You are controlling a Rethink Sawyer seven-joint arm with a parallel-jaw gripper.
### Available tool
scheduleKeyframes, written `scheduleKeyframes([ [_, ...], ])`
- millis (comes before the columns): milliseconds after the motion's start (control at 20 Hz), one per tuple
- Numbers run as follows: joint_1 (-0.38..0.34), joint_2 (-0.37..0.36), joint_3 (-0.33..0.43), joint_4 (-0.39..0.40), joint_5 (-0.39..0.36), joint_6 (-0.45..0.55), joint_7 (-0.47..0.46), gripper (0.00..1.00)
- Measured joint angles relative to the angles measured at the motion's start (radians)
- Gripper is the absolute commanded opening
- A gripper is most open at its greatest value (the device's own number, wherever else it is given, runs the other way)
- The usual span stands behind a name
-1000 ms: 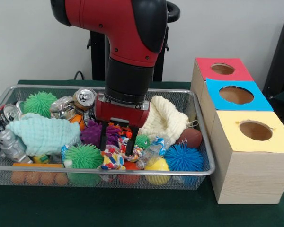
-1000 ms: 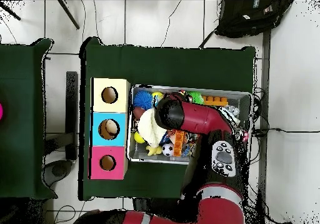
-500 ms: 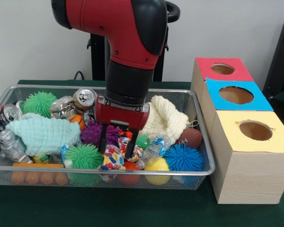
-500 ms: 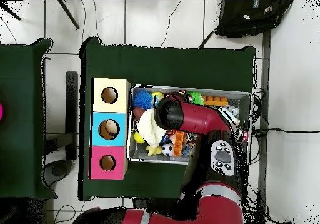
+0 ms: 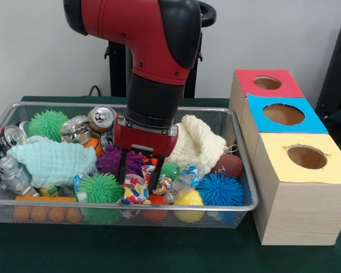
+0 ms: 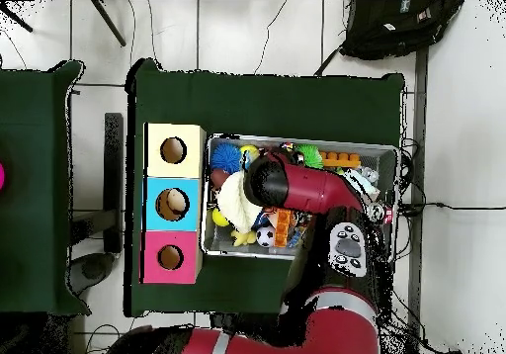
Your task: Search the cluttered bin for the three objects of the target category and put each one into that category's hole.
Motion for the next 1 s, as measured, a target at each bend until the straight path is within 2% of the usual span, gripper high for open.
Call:
scheduleKeyframes([
  [800,0.022,0.070,-0.051,0.000,0.008,-0.118,0.001,1.00],
  [850,0.032,0.078,-0.057,0.000,0.015,-0.137,0.001,0.00],
  [1000,0.037,0.082,-0.057,0.000,0.019,-0.147,0.001,0.00],
])
